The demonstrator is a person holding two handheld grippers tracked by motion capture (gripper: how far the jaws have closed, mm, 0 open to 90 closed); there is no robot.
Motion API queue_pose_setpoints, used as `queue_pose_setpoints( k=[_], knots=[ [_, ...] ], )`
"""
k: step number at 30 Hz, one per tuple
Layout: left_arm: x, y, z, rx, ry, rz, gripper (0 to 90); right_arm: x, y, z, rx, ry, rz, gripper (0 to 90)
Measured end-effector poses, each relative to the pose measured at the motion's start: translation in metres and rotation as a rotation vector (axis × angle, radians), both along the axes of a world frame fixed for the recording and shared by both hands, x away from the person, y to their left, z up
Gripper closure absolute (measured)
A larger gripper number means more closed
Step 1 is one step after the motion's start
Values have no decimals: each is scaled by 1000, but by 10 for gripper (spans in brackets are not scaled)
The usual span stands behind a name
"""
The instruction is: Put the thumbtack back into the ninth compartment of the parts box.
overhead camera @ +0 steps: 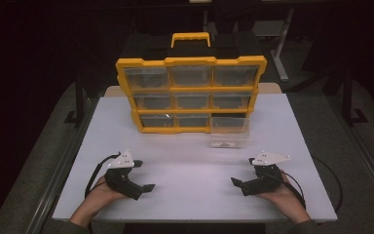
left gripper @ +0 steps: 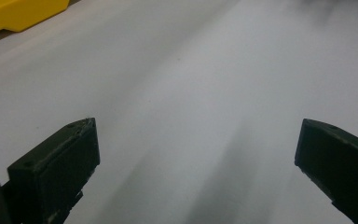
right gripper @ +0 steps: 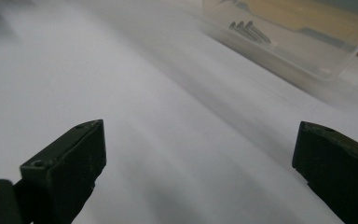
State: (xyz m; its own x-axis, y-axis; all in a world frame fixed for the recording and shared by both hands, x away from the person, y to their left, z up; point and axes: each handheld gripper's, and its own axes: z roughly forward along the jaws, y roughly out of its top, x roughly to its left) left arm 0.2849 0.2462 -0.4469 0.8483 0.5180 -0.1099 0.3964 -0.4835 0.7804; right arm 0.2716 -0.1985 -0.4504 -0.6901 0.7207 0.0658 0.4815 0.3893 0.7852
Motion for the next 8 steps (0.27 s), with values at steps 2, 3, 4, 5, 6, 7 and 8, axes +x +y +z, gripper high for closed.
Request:
queue_pose_setpoints(
  k=[2,3,4,5,6,7,8],
  knots=[
    [0,0,0,1,-1,-1,0,-1,-1,0,2,-3,-7,15],
    [0,0,0,3,0,-2,0,-1,-2,0,3,-5,-13,15],
    [0,0,0,4,0,-4,0,-2,-2,0,3,-8,-17,14],
    [0,0,0,5,-1,-3,0,-3,-2,0,6,-7,-18,14],
    [0,0,0,3,0,-2,0,-3,-1,0,8,-7,-15,14],
    [0,0,0,3,-1,0,0,-3,0,0,3,-11,-10,14],
    [0,0,0,3,0,2,0,-3,0,-1,-4,-14,-11,14]
  ],
)
